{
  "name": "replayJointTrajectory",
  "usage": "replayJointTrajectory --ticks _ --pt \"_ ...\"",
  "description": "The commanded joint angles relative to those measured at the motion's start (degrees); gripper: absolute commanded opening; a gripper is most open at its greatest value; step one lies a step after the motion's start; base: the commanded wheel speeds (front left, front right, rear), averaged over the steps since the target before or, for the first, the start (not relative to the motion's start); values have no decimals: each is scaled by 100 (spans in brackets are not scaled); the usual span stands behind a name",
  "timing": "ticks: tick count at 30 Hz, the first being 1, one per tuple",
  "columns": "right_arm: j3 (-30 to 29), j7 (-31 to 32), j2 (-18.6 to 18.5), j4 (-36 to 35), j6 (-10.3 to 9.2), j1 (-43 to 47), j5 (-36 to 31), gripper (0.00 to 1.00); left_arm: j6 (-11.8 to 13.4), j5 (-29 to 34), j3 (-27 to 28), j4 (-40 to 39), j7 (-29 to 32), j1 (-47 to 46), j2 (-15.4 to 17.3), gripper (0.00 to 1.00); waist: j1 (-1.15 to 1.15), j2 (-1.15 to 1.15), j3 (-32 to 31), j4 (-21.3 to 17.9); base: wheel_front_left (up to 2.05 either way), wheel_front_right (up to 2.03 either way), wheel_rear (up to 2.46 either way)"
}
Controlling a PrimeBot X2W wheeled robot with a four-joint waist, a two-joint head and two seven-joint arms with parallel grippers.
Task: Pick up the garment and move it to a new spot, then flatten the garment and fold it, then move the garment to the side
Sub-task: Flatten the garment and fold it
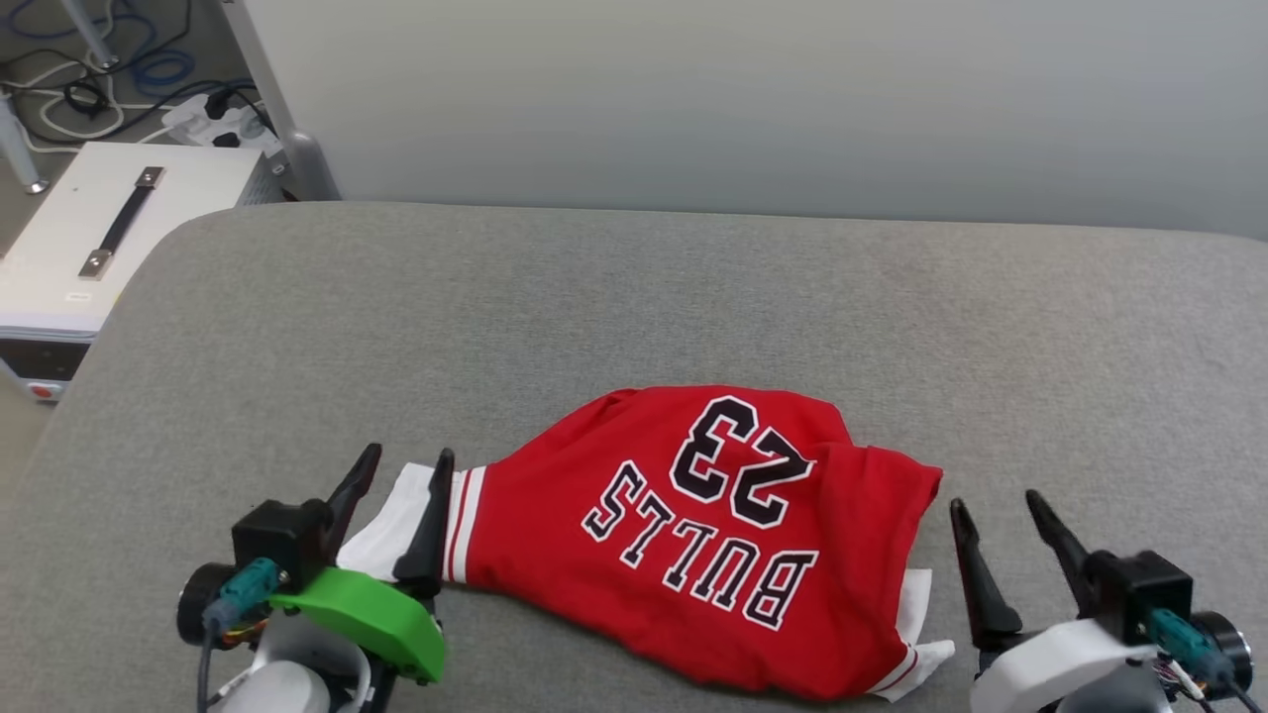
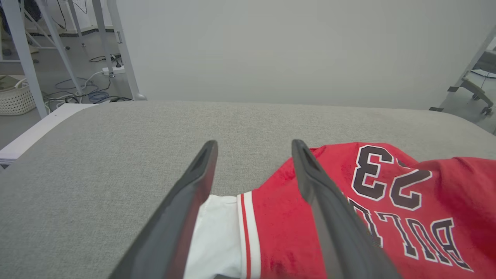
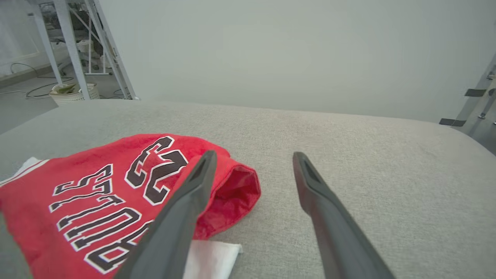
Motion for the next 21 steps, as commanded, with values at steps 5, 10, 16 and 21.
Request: replayJointTrajectory --ticks 5,10,16,21 --pt "537 1759 -563 -301 -4 17 816 100 -149 289 -166 -84 -273 -71 -216 100 0 0 -13 269 0 0 0" --pt "809 3523 -1089 -631 -4 -219 1608 100 -233 440 -258 10 -328 -151 -377 100 0 0 73 518 0 0 0" --pt "691 4738 -1169 -704 -4 -522 2071 100 -300 532 -244 144 -349 -236 -501 100 0 0 207 815 0 0 0" --pt "611 4989 -1098 -594 -4 -766 2157 100 -364 594 -189 200 -354 -290 -587 100 0 0 338 1016 0 0 0"
